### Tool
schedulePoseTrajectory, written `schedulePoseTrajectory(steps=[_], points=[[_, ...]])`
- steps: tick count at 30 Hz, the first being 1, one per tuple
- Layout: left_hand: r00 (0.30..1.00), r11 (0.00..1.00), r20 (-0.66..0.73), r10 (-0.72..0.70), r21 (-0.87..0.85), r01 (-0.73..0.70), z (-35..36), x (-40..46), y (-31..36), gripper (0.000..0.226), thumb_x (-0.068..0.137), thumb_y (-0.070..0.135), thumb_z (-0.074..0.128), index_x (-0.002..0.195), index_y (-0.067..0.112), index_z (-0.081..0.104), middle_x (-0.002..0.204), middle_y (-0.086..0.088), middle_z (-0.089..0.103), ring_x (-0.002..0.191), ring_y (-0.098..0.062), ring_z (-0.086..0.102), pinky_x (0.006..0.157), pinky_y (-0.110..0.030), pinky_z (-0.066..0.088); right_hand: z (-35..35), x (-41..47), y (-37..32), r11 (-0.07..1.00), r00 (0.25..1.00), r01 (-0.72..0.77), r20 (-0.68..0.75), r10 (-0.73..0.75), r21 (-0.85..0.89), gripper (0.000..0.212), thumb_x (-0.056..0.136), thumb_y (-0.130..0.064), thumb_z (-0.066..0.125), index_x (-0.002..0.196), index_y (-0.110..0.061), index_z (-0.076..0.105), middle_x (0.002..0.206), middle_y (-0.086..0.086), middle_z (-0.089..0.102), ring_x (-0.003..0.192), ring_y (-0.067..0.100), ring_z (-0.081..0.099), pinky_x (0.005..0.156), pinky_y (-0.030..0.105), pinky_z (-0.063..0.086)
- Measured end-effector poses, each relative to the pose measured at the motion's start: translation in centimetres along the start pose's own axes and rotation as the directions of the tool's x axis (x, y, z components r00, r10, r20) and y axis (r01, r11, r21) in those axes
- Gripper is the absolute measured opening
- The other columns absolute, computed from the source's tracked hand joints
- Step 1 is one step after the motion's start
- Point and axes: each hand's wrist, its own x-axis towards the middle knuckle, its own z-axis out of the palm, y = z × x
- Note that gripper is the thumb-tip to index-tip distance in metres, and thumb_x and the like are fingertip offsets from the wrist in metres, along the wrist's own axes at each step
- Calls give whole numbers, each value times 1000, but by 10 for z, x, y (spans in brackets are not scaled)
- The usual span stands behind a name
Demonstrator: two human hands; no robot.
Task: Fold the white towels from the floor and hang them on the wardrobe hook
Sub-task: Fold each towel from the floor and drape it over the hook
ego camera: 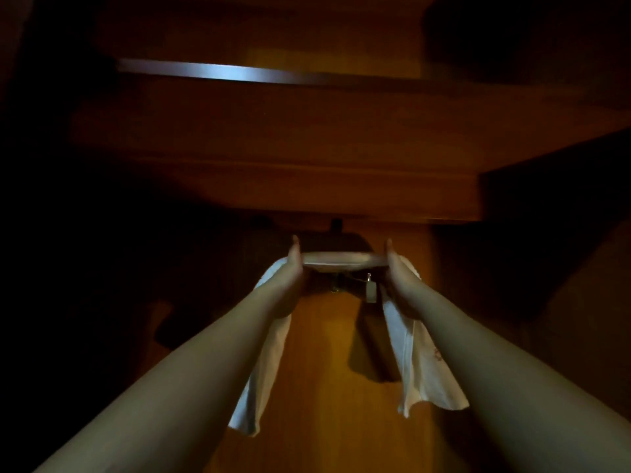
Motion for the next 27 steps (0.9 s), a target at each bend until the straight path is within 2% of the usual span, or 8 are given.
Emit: schedulePoseTrajectory(steps=[4,7,9,11,14,19,22,27], points=[[998,1000,-63,9,-8,-9,-10,15,-1,74,97,72,20,111,11,59,107,-11,68,88,-18,67,63,-24,51,10,16,-3,999,999,43,-11,-43,-25,81,92,-81,25,134,-20,58,135,12,62,127,34,56,110,57,42],[1000,999,-26,-17,-37,16,-17,19,-13,80,97,73,17,116,7,58,116,-17,66,96,-22,67,74,-30,51,15,12,10,999,999,5,36,-7,46,79,92,-79,31,135,-18,57,133,13,63,125,33,59,110,56,43],[1000,998,-20,-12,-54,11,-16,18,-30,75,101,67,16,114,8,60,128,-22,63,107,-25,64,94,-34,50,16,4,25,993,994,-34,103,22,116,76,96,-75,30,137,-17,57,132,14,64,125,32,59,112,51,42],[1000,999,-17,-5,-46,4,-12,10,-45,74,102,64,14,125,8,58,138,-23,57,119,-26,59,106,-35,43,16,-5,38,984,990,-38,140,14,171,70,99,-70,28,139,-18,55,135,12,62,126,27,56,111,45,41],[1000,1000,3,-20,18,20,-3,-5,-57,81,101,66,12,149,8,41,149,-21,47,138,-28,46,118,-38,32,14,-14,50,979,992,18,115,-42,201,67,101,-66,31,140,-19,55,138,12,62,131,26,55,117,48,37],[998,999,59,-4,53,1,11,-24,-54,78,99,69,11,152,19,39,147,-15,50,135,-26,47,106,-34,36,7,-28,49,995,998,21,-66,-15,94,70,95,-74,39,143,-26,55,146,7,56,137,25,50,119,49,35],[999,998,49,-4,63,1,17,-33,-48,79,97,71,12,152,22,39,145,-16,54,135,-29,49,114,-40,36,-1,-33,42,1000,996,-8,-84,10,21,79,93,-79,32,153,-29,43,156,9,45,143,28,42,120,51,30],[995,981,59,-76,182,64,28,-65,-67,81,96,73,5,160,24,19,163,-12,30,151,-28,23,120,-42,17,6,-62,56,996,991,-77,110,80,-33,82,97,-75,15,160,-24,27,161,11,36,135,25,48,111,42,39]])
